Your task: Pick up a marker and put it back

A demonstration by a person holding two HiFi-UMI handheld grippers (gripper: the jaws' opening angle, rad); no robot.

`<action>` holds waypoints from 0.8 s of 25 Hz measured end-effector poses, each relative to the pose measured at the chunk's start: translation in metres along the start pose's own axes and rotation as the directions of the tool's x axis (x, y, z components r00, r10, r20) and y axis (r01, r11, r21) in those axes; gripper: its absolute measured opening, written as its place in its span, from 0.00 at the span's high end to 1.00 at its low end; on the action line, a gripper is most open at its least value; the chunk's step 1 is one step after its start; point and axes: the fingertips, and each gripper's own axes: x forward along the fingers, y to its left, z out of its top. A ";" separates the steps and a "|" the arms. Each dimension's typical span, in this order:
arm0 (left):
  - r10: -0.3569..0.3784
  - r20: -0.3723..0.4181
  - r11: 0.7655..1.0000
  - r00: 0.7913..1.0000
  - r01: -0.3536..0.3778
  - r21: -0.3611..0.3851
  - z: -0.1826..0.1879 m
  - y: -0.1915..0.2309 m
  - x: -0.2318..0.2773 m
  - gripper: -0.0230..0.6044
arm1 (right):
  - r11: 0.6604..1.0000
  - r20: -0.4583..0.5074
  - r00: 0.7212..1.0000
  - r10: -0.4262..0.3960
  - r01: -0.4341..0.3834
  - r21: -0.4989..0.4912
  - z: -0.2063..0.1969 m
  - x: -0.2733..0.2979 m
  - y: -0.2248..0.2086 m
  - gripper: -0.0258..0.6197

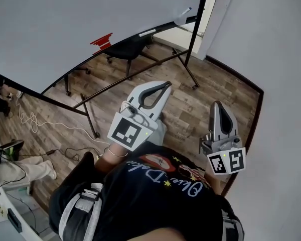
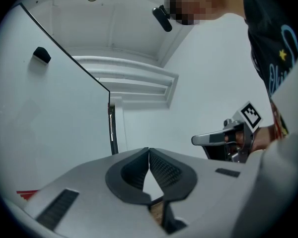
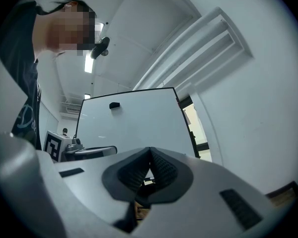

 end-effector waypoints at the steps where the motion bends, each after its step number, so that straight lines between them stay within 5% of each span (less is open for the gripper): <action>1: -0.004 -0.001 1.000 1.000 0.004 -0.001 -0.002 0.003 0.004 0.96 | 1.000 -0.002 1.000 -0.002 0.002 -0.001 -0.001 0.005 -0.003 0.96; 20: -0.027 -0.006 0.999 1.000 0.027 -0.040 -0.032 0.065 0.079 0.96 | 1.000 -0.038 0.999 -0.024 0.024 -0.016 -0.014 0.086 -0.054 0.96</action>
